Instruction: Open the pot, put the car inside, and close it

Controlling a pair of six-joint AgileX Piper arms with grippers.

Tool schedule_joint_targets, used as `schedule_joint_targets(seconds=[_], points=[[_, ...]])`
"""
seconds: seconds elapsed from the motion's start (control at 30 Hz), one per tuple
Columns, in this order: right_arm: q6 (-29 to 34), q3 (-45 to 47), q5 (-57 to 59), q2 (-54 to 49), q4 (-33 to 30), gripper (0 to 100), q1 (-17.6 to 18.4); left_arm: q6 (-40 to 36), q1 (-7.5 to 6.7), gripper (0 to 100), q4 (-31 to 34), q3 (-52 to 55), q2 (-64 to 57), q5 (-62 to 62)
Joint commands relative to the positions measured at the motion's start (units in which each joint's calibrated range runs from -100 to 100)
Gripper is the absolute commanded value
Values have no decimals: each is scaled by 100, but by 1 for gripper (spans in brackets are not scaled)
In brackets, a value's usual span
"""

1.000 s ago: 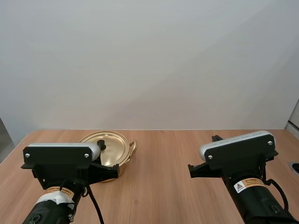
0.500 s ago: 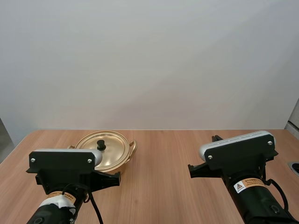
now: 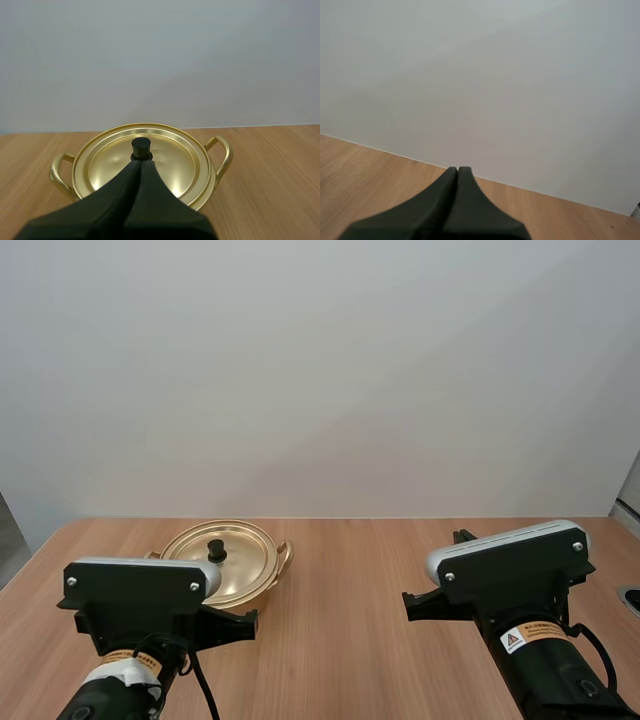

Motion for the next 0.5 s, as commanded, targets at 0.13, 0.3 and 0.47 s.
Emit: schedule_joint_targets(seconds=[0.13,0.3,0.47], points=[[-2,0,-6,-3,2,0,-1,8,-5,0,136,-1,0,-8],[-2,0,-6,-3,2,0,-1,261,-5,0,136,0,0,-547],[-2,0,-6,-3,2,0,-1,464,-5,0,136,0,0,-1280]])
